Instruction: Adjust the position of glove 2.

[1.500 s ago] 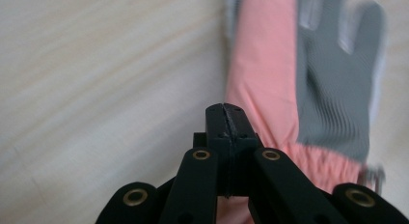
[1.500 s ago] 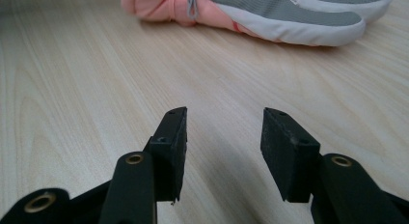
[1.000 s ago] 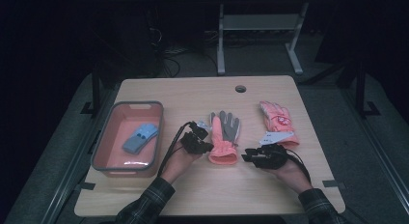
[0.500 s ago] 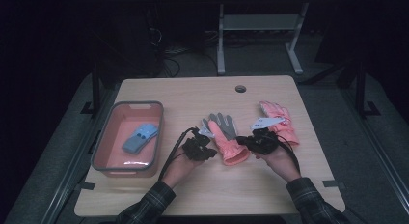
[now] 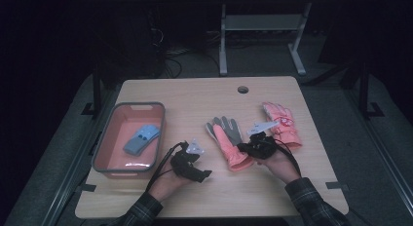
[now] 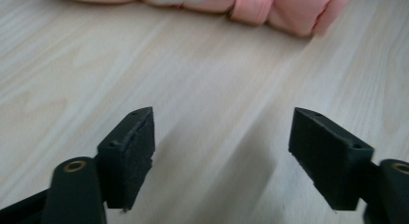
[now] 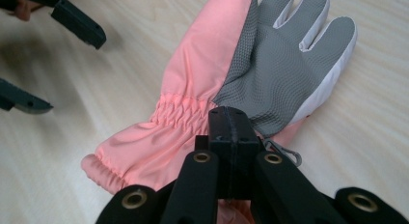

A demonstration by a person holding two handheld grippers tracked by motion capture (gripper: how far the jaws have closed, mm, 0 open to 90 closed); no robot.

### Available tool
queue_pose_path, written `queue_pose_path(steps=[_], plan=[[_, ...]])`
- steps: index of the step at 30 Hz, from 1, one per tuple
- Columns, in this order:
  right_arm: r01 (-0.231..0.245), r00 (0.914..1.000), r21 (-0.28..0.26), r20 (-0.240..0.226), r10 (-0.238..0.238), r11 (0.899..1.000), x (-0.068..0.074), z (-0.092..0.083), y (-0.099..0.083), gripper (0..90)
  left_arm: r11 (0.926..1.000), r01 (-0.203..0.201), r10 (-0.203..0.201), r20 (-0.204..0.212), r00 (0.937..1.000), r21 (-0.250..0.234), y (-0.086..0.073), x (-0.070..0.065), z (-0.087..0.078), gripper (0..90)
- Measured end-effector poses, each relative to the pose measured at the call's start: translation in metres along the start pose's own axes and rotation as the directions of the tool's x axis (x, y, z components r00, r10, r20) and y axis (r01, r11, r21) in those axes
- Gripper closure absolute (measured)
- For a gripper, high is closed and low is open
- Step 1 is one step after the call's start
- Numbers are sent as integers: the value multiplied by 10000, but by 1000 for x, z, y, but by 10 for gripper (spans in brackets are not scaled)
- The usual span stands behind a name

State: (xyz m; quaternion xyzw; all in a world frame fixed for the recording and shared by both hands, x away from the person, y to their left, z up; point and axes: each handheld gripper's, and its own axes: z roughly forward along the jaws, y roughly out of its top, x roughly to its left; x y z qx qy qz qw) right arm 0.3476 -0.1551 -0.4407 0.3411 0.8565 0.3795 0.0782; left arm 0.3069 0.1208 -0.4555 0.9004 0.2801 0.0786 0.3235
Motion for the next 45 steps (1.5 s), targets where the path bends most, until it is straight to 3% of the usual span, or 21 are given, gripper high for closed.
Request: queue_pose_path(steps=[11, 16, 27, 29, 33, 38, 43, 45], plan=[[-127, 9999, 36, -15, 127, 9999, 4, -24, -23, 899, 9995, -312, 312, -326, 9990, 1, -19, -5, -5, 143], [-133, 9999, 41, -70, 133, 9999, 6, -31, -30, 899, 9993, -370, 369, -246, 9990, -13, -27, -7, -7, 136], [-334, 9994, -131, -24, 334, 9994, 7, -43, -34, 898, 9924, -439, 420, -183, 9989, -1150, -45, -5, -9, 127], [-435, 9990, -194, 77, 436, 9989, 5, -45, -32, 898, 9922, -459, 442, -172, 9989, -1162, -46, -5, -10, 128], [-409, 9985, -424, 333, 423, 9983, -4, -51, -27, 898, 9920, -462, 446, -162, 9989, -1172, -47, -5, -10, 128], [-718, 9934, -697, 847, 776, 9950, -22, -57, -17, 894, 9920, -434, 420, -138, 9990, -1184, -47, -5, -10, 128], [-1057, 9817, -1009, 1481, 1200, 9893, -44, -64, -10, 864, 9917, -410, 395, -150, 9991, -1219, -47, -6, -10, 128], [-1410, 9739, -1067, 1636, 1573, 9842, -54, -66, -10, 830, 9917, -414, 398, -149, 9991, -1219, -47, -6, -10, 128]])
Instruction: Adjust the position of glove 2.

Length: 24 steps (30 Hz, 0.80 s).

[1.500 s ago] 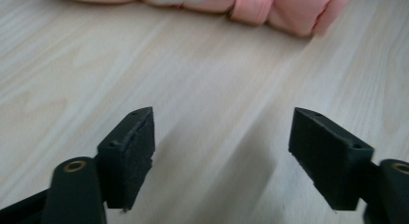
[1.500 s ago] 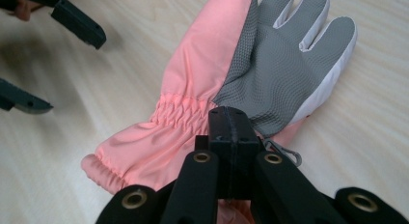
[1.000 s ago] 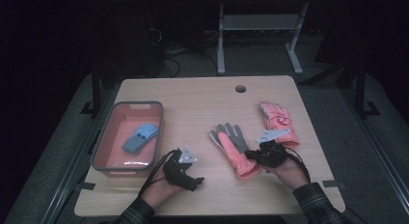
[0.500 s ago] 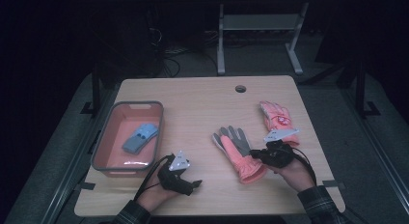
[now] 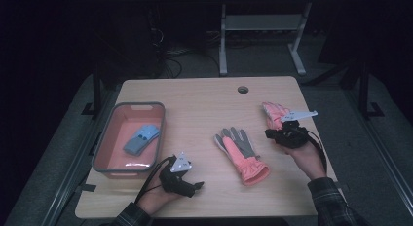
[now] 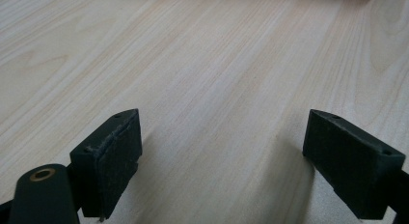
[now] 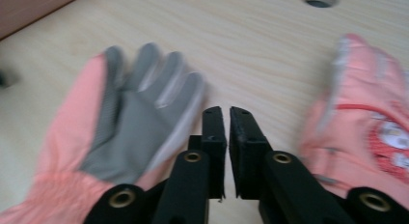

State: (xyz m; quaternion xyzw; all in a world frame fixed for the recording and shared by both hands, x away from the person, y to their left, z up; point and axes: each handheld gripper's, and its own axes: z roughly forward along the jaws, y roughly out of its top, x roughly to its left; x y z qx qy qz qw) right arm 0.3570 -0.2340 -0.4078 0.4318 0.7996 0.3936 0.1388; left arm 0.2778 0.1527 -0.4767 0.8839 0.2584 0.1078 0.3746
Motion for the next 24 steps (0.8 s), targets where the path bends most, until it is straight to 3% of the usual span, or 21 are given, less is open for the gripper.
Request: queue_pose_path(steps=[1, 3, 6, 14, 18, 24], plan=[[-197, 9990, -42, 392, 199, 9998, -12, 1, 1, 799, 10000, -6, 6, -6, 10000, 7, 0, 0, 0, 129], [-264, 9981, -93, 546, 269, 9996, -17, 2, 2, 784, 10000, -32, 32, 8, 10000, 6, 0, 0, 0, 129], [-487, 9903, -42, 1303, 488, 9988, -36, 8, 8, 705, 10000, -33, 33, 50, 10000, -3, 0, -1, 1, 129], [-832, 9823, 438, 1717, 745, 9956, -57, 26, 11, 589, 10000, -22, 22, 70, 10000, -24, 1, -1, 1, 129], [-910, 9827, 640, 1675, 792, 9938, -61, 35, 8, 551, 10000, -71, 71, 85, 9999, -31, 1, 0, 2, 128], [-950, 9758, 995, 2060, 729, 9905, -61, 45, 4, 582, 10000, -70, 70, 86, 9999, -32, 1, 0, 2, 129]])
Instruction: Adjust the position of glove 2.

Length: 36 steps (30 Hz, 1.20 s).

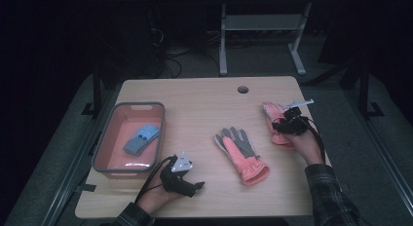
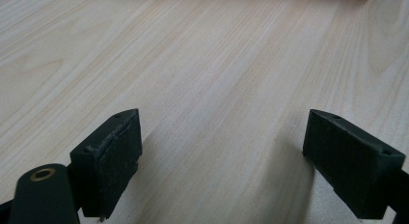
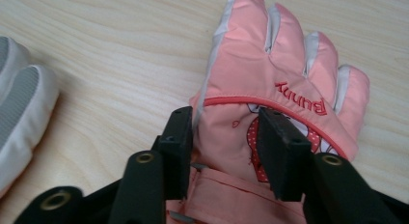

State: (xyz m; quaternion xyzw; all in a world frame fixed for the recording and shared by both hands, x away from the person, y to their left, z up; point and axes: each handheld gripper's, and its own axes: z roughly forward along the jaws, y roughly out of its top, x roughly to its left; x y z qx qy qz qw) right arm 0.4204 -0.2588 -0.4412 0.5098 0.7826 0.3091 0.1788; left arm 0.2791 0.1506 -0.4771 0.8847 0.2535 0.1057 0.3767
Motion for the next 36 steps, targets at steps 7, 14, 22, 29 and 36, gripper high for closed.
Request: queue_pose_path(steps=[7, 14, 22, 29, 36], plan=[[356, 9992, 16, 177, -357, 9994, 0, 5, -6, 770, 10000, 16, -16, 21, 10000, 3, 1, 0, 1, 129], [95, 9999, -206, -89, -97, 9997, -5, 0, -7, 831, 10000, 2, -2, 46, 10000, -9, 1, 0, 1, 128], [-70, 9996, -524, -294, 55, 9986, -11, -17, -6, 837, 10000, -14, 14, 76, 10000, 18, 1, 0, 1, 128], [-420, 9960, -870, -818, 349, 9953, -11, -35, -5, 835, 10000, -19, 19, 75, 10000, 24, 1, 0, 1, 128], [-410, 9934, -1055, -1108, 292, 9936, -2, -51, -4, 835, 10000, -40, 40, 101, 9999, 25, 2, 1, 1, 127]])
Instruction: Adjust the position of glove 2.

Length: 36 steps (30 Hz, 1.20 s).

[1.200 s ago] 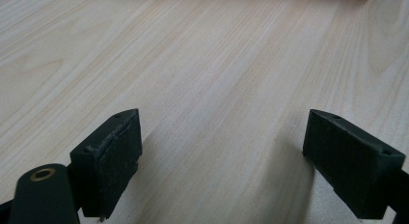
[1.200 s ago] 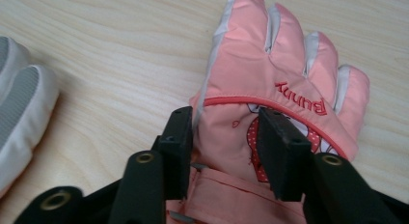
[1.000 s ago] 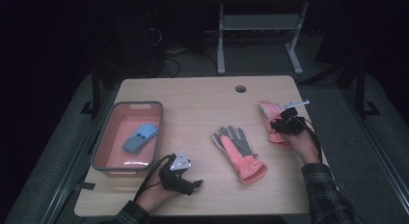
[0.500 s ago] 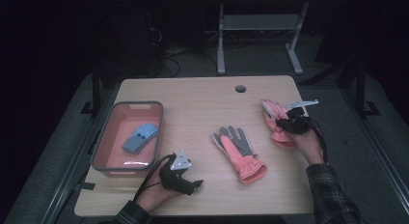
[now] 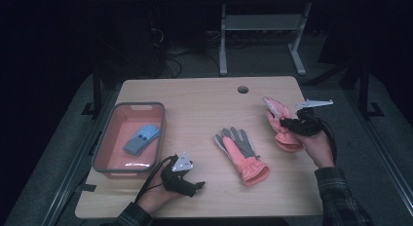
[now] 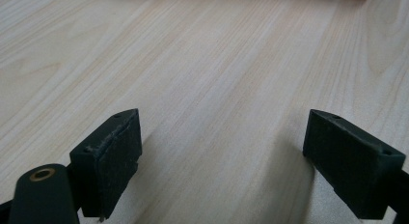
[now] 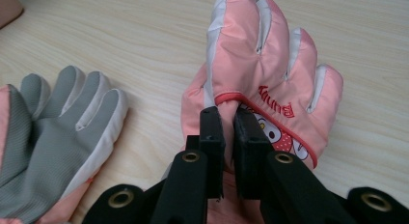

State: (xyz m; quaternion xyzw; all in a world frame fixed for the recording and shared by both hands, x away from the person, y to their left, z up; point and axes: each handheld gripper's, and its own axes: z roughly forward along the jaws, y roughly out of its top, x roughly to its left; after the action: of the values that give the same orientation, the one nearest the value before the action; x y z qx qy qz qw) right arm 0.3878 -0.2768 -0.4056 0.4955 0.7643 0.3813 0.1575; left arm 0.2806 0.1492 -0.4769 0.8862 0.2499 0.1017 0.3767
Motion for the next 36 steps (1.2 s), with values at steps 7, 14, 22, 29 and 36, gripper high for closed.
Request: queue_pose_path(steps=[7, 14, 22, 29, 36], plan=[[134, 9992, 86, -373, -131, 9999, 17, -14, 0, 833, 10000, -28, 28, 22, 10000, -10, 0, 0, 0, 127], [243, 9965, -37, -798, -245, 9997, 34, -25, 2, 833, 10000, -83, 83, 2, 10000, -18, 0, 1, 0, 127], [537, 9900, 63, -1313, -524, 9985, 57, -32, 0, 832, 10000, -49, 49, 1, 10000, -66, 0, 1, 1, 128], [843, 9767, 113, -1990, -804, 9964, 84, -33, 3, 832, 10000, -29, 29, 0, 10000, -66, 1, 1, 1, 127], [1363, 9651, 220, -2284, -1277, 9904, 106, -28, 6, 831, 10000, -32, 32, 1, 10000, -60, 1, 1, 1, 128]])
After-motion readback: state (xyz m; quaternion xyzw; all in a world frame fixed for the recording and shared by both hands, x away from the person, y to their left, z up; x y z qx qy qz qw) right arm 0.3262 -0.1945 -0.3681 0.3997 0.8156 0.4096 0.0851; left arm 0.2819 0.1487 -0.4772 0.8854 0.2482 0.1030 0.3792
